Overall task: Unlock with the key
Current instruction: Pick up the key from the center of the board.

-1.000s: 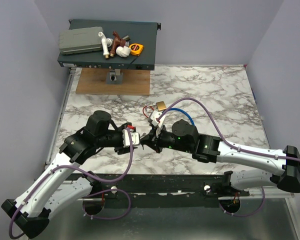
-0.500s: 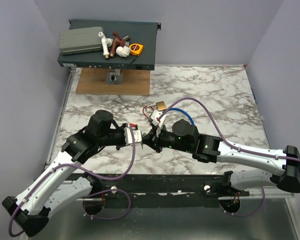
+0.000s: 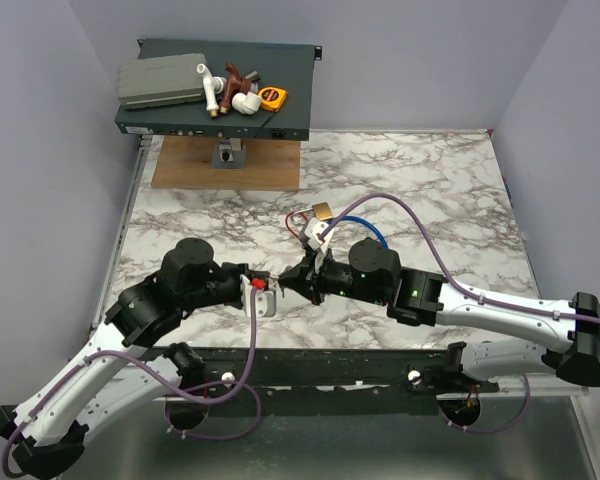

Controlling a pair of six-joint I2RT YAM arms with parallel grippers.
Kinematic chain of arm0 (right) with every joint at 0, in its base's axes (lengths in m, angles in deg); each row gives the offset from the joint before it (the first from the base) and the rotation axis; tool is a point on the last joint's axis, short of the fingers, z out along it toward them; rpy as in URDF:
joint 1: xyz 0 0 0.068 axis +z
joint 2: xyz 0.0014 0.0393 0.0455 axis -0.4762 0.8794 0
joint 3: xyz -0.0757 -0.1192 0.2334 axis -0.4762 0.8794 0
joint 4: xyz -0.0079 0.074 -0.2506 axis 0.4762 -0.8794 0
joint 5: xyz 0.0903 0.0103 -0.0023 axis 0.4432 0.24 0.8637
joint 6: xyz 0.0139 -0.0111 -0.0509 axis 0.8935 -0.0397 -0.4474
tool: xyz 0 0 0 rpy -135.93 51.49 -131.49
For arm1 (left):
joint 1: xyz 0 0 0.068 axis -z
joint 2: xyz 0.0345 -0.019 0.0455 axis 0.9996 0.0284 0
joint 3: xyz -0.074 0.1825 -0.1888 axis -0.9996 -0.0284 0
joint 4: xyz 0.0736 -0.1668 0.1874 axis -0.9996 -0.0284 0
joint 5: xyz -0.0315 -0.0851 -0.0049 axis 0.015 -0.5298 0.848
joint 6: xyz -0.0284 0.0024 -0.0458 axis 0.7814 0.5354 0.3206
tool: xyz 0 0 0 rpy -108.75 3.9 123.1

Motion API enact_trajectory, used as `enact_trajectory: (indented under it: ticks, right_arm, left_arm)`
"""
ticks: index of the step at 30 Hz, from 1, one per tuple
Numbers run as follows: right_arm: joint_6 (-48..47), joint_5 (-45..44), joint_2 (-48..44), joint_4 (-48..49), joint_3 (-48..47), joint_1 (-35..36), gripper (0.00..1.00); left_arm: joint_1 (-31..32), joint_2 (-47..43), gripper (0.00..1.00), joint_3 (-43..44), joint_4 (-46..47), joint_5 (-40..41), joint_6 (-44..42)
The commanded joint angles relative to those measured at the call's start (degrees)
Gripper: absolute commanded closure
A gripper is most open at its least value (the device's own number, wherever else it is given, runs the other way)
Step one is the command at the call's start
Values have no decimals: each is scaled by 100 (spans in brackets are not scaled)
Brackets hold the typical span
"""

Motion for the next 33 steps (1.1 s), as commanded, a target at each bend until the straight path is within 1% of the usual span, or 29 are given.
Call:
enact_trajectory:
  ticks: [1,2,3,6,8,10,11,13,14,15,17,18,19,21,26,29,33]
  right_arm:
    - [111,189,56,-82,-274,37,92]
    - [118,200,42,-107,-304,31,86]
    - [134,207,9,-119,-332,38,78]
    - [108,199,-118,-193,-405,21,57]
    - [97,304,-194,-242,-483,-12,51]
    - [131,407,-258,-244,-558,-91,47]
    - [142,462,-297,-406,-586,-138,45]
    - [231,666,-410,-472,-599,-313,43]
    - [336,940,-459,-466,-576,-512,42]
    - [472,1267,-500,-431,-558,-738,42]
    - [833,2279,-483,-314,-510,-1260,43]
    - [996,2638,-446,-183,-484,-1488,44]
    - [1101,2945,-379,-109,-470,-1618,44]
    - [1155,3289,-256,-77,-465,-1717,44]
    - [1261,3707,85,38,-517,-1807,44]
    - [1420,4048,213,272,-446,-1860,44]
    - [1684,4287,328,668,-252,-1943,46]
  left_arm:
    - [328,-343,100,-237,552,442,-1110]
    - [388,-455,100,-329,698,608,-1377]
    - [427,-543,100,-460,840,731,-1637]
    - [459,-934,100,-828,1269,910,-2662]
    - [466,-1181,100,-1082,1570,906,-3340]
    - [471,-1435,100,-1403,1915,842,-4070]
    - [467,-1548,100,-1522,2072,799,-4464]
    - [476,-1797,100,-1766,2271,679,-5110]
    - [474,-1899,100,-1915,2374,602,-5421]
    - [471,-2023,100,-2049,2487,538,-5799]
    - [471,-2190,100,-2310,2709,439,-6413]
    - [472,-2233,100,-2445,2899,388,-6607]
    - [466,-2276,100,-2530,3023,355,-6806]
    - [469,-2318,100,-2696,3214,312,-7167]
    - [466,-2313,100,-2863,3491,193,-7570]
    - [467,-2251,100,-2870,3623,202,-7637]
    - [466,-2200,100,-2895,3819,203,-7668]
